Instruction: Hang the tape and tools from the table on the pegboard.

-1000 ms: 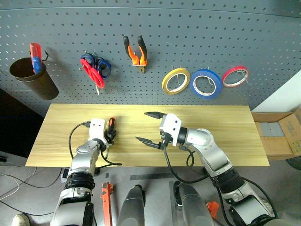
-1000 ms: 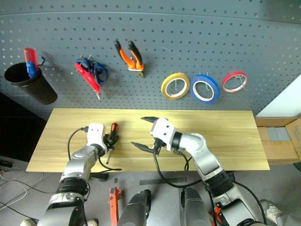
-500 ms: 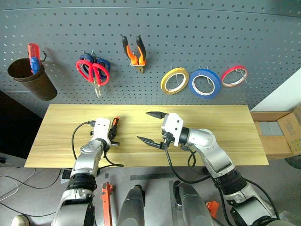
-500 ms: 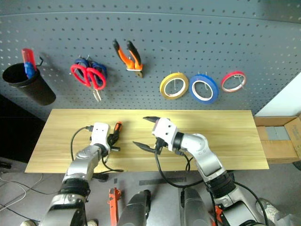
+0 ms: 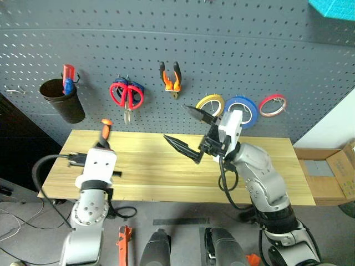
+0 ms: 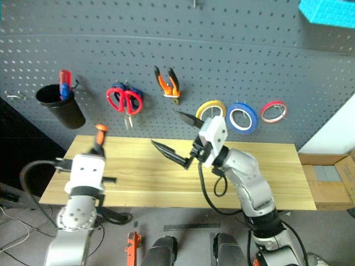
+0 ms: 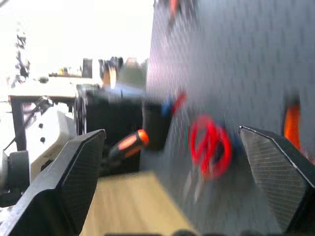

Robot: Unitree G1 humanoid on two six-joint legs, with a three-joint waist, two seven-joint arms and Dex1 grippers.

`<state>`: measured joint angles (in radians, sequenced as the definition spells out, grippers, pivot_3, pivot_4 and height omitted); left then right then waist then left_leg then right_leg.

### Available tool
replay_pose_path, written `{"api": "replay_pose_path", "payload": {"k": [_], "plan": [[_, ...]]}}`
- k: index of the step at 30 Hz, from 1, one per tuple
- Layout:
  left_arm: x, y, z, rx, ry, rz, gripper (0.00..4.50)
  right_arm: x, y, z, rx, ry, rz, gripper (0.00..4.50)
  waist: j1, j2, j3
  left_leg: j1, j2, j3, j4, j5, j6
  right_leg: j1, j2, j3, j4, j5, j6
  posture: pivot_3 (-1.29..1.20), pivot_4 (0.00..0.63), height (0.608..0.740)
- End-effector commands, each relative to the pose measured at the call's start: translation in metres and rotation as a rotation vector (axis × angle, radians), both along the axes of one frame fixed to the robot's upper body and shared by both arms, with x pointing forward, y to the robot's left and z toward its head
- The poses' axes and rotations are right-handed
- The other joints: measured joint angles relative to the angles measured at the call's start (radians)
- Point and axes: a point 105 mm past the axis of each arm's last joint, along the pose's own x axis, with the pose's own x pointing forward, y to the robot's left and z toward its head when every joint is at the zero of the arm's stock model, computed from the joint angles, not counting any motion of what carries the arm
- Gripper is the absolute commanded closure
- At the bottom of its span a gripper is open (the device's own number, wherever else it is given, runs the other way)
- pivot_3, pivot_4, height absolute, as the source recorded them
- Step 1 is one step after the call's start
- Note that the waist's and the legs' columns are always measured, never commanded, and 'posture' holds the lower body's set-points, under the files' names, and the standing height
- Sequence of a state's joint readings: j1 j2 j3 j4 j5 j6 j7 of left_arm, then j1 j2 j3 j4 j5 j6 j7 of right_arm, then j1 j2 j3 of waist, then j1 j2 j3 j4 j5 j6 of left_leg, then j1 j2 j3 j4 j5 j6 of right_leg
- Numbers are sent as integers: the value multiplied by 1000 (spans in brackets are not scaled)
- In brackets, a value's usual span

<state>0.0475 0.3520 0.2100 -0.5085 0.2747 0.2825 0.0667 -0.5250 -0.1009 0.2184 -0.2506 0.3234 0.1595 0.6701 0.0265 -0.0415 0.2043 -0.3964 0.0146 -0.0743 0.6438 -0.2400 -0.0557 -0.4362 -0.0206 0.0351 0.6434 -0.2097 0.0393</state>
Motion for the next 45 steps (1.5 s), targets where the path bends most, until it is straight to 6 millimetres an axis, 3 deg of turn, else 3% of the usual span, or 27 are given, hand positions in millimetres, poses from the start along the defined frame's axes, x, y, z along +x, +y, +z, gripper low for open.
{"api": "replay_pose_path", "payload": {"k": [1,4,7,10,13,16,20,27,30,37,45], "plan": [[-1,13,65,113,-241,50,4008,1,6,21,55,-70,0,0,6,-3,-14,1,0,-1,0,1,1,1,0,-1,0,1,-2,208,54,740],[24,28,116,136,-370,60,4008,5,17,29,76,-95,12,0,21,-5,-26,14,0,-1,1,1,2,16,0,-2,-2,-1,-5,211,57,740],[48,44,151,109,-438,75,4008,9,24,35,95,-115,18,0,24,-7,-33,16,0,-1,1,2,2,17,1,-2,-1,-1,-5,206,67,740],[76,53,170,57,-461,59,4008,17,31,39,77,-147,-14,0,28,-7,-34,16,-1,-1,-1,2,2,15,1,-1,-1,2,1,205,80,740],[98,57,185,-12,-488,42,4008,21,33,47,89,-175,-30,0,30,-6,-34,15,-1,-1,-4,1,0,13,1,-1,0,3,-2,185,100,740],[110,65,195,-61,-499,46,4008,22,35,59,104,-200,-32,0,25,-5,-31,11,-1,-1,-5,0,-1,10,1,-2,0,4,-4,158,152,740],[120,75,189,-96,-472,54,4008,22,41,63,88,-209,-23,0,9,-2,-16,11,-1,-1,-7,0,-1,9,0,-2,0,3,-4,148,220,740],[125,81,176,-90,-440,53,4008,19,48,55,59,-165,4,0,-4,-1,50,12,0,-2,-8,1,0,7,1,-2,4,0,-3,149,302,740],[125,85,165,-88,-419,60,4008,21,45,52,53,-142,-2,0,-2,0,67,-2,0,-4,-3,1,0,-6,1,-3,8,2,-7,157,330,740],[118,90,140,-116,-401,79,4008,27,42,41,37,-73,-22,0,-2,2,99,-4,-1,-4,0,1,0,-7,-1,-4,10,2,-6,166,334,740],[91,100,114,-156,-365,136,4008,31,38,40,24,-76,-40,0,-17,3,102,-5,0,-1,-3,0,0,-10,0,-1,6,2,-6,168,323,740]]}}
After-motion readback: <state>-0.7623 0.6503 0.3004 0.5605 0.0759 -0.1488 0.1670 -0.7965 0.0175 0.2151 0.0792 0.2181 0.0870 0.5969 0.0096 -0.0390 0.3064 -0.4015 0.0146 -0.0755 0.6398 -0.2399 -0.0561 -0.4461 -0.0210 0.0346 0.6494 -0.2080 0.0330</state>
